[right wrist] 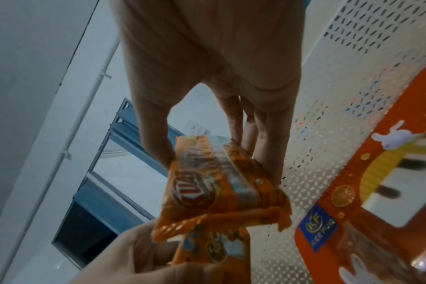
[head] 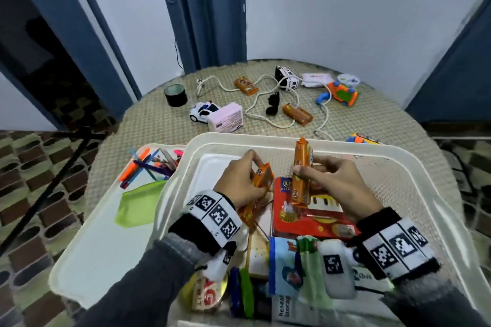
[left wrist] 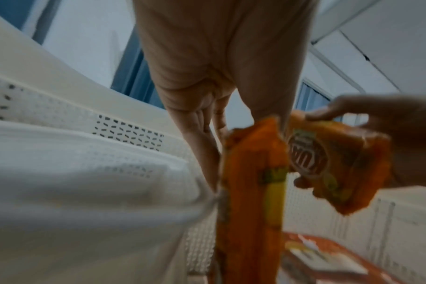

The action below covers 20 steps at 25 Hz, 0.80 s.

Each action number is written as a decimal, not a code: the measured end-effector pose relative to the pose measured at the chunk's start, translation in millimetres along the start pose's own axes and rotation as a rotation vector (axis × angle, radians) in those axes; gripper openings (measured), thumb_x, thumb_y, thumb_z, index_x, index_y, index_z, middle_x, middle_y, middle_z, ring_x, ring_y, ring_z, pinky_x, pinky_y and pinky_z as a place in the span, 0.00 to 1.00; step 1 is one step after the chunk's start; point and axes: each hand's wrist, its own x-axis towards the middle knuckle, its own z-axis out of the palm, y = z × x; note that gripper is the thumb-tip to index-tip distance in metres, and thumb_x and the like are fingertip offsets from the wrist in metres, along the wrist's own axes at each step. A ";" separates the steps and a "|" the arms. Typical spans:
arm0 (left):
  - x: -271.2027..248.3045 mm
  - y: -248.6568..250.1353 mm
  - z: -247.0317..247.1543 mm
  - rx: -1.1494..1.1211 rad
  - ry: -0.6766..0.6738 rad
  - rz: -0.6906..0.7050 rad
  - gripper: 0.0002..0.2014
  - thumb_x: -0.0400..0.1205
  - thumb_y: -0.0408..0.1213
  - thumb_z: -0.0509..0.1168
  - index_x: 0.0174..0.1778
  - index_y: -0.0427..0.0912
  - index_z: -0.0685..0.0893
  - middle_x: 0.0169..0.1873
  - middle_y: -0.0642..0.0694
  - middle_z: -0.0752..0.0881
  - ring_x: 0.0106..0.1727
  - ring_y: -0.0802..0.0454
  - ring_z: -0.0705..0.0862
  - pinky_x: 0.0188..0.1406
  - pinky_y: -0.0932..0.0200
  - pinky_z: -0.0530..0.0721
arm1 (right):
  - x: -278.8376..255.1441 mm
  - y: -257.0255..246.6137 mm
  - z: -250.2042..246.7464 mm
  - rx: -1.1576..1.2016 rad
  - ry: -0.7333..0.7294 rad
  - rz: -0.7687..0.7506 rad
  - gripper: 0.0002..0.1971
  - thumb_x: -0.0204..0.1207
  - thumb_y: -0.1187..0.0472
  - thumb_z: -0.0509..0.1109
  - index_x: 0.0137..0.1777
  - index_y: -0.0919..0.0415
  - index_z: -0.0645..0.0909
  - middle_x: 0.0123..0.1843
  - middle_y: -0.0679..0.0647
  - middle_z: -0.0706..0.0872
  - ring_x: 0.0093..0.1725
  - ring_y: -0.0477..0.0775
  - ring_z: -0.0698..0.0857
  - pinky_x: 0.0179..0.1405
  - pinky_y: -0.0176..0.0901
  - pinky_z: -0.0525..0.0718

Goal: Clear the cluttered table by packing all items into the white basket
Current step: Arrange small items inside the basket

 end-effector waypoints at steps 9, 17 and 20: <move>7.3 -19.4 37.5 0.599 0.139 0.040 0.20 0.70 0.52 0.72 0.51 0.48 0.74 0.50 0.50 0.81 0.56 0.48 0.66 0.46 0.52 0.57 | 7.5 10.7 -6.3 0.022 0.035 0.050 0.29 0.63 0.57 0.83 0.64 0.63 0.79 0.43 0.57 0.92 0.42 0.55 0.92 0.45 0.56 0.90; 8.6 -26.3 39.4 0.868 -0.049 -0.022 0.33 0.71 0.53 0.73 0.70 0.50 0.69 0.78 0.45 0.54 0.78 0.38 0.50 0.68 0.41 0.55 | 9.1 19.3 -6.7 -0.004 0.023 0.103 0.32 0.63 0.58 0.83 0.66 0.64 0.77 0.46 0.57 0.91 0.43 0.52 0.91 0.32 0.41 0.85; 7.0 -24.4 40.2 0.923 -0.095 0.034 0.28 0.70 0.54 0.73 0.66 0.52 0.77 0.74 0.48 0.61 0.76 0.38 0.50 0.62 0.43 0.53 | 9.9 21.2 -7.7 0.002 0.011 0.113 0.31 0.64 0.59 0.83 0.66 0.64 0.76 0.47 0.57 0.91 0.44 0.52 0.91 0.31 0.38 0.84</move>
